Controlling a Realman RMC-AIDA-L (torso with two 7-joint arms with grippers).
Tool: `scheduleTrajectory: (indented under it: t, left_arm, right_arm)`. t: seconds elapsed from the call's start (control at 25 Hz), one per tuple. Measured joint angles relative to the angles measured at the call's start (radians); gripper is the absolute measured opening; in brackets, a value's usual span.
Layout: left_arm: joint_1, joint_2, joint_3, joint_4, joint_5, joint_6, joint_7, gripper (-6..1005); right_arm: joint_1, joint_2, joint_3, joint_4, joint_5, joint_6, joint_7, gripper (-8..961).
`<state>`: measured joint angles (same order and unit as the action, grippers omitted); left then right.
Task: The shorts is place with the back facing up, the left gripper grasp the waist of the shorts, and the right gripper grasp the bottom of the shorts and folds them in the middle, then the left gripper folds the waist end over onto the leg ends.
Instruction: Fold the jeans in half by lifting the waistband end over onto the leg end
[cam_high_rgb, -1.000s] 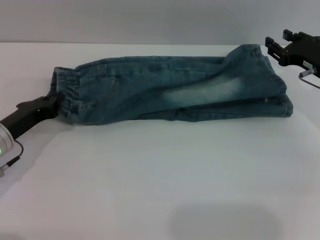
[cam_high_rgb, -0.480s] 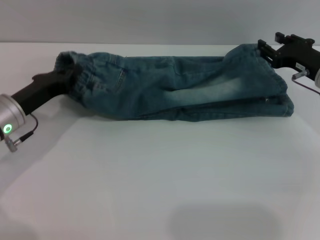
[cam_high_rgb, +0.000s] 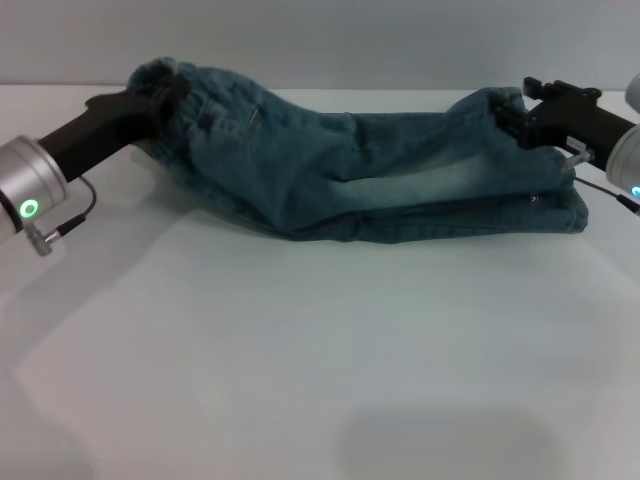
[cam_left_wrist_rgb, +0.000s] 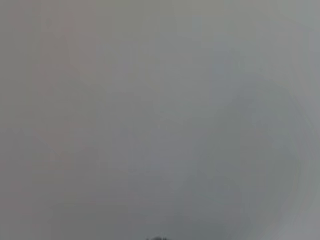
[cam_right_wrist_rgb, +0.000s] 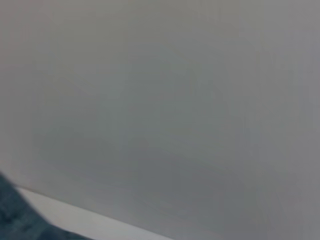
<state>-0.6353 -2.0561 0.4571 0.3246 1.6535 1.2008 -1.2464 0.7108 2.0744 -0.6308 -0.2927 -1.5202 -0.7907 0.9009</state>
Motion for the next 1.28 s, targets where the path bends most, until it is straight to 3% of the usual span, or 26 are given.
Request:
scheduleTrajectory:
  t: [0.88,1.28]
  left_arm:
    - [-0.125,-0.005,-0.004,0.021,-0.001,0.178,-0.074,47]
    - [-0.149,-0.004,-0.002,0.072,-0.003,0.224,-0.134,47]
  right_arm:
    - [0.076,0.003,-0.080,0.074,0.002,0.012,0.000,492]
    - [0.157,0.011,-0.194,0.179,0.001,0.029,0.008,494]
